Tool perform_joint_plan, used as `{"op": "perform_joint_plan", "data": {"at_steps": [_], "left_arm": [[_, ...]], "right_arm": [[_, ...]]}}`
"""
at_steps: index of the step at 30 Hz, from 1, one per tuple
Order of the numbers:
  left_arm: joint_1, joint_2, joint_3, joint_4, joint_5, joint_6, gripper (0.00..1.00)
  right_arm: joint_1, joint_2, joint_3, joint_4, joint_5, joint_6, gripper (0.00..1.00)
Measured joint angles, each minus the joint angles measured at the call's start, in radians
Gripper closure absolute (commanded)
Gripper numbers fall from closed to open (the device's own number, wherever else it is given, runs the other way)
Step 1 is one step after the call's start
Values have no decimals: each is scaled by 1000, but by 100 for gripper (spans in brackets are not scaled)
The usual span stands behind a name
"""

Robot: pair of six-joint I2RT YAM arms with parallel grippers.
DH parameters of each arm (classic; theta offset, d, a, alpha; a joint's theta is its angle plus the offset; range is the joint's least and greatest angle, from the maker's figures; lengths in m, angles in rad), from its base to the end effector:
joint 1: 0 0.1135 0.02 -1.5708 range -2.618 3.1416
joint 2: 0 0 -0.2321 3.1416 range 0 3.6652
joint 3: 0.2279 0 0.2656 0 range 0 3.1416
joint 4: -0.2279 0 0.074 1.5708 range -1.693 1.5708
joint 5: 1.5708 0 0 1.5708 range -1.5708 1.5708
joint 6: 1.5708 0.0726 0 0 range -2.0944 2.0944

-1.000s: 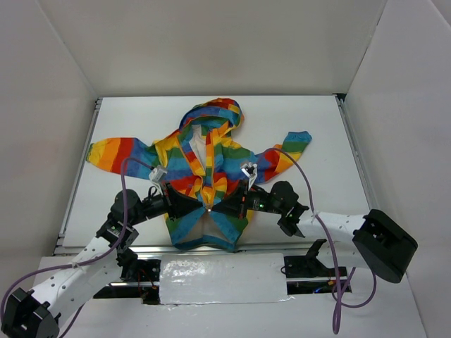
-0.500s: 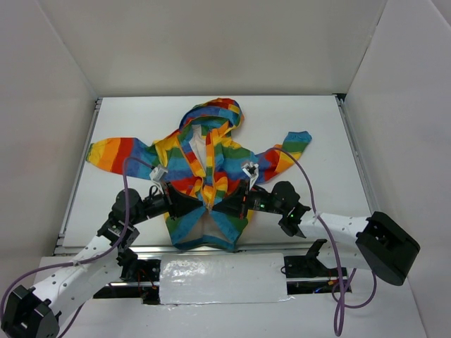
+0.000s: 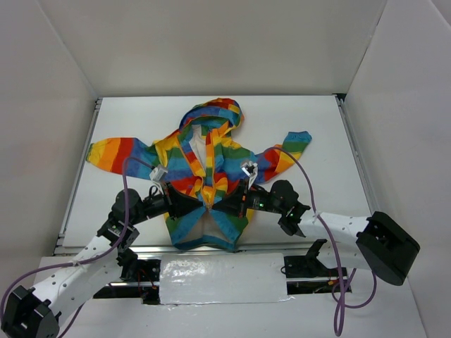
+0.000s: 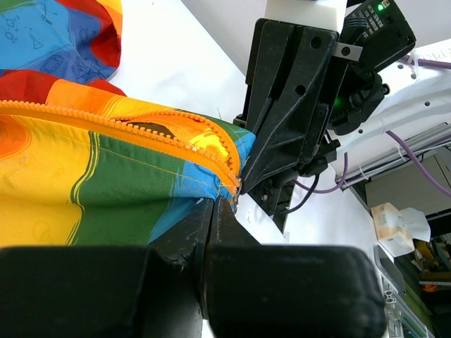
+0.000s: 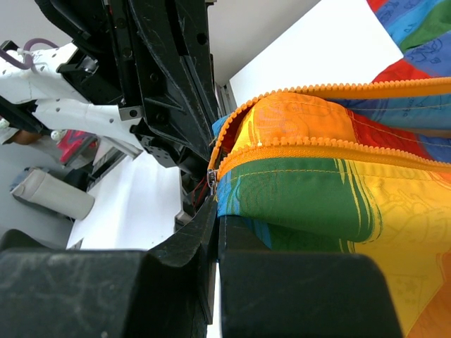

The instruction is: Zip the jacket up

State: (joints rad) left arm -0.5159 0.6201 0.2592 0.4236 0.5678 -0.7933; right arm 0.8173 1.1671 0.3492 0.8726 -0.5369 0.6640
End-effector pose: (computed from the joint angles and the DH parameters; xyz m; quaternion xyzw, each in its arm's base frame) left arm 0.1802 -0.1471 0.2216 0.1114 0.6791 -0.5782 0.4384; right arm 0.1684 0.2338 0.1866 -0.2428 0.6462 0.6070 0.3937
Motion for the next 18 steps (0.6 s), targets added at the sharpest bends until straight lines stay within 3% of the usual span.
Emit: {"op": "perform_joint_plan", "data": {"at_steps": [18], "left_arm": [[0,-15,1,-10,-16,-26,100]], "right_arm": [[0,-1,12,-21,-3,-13,100]]}}
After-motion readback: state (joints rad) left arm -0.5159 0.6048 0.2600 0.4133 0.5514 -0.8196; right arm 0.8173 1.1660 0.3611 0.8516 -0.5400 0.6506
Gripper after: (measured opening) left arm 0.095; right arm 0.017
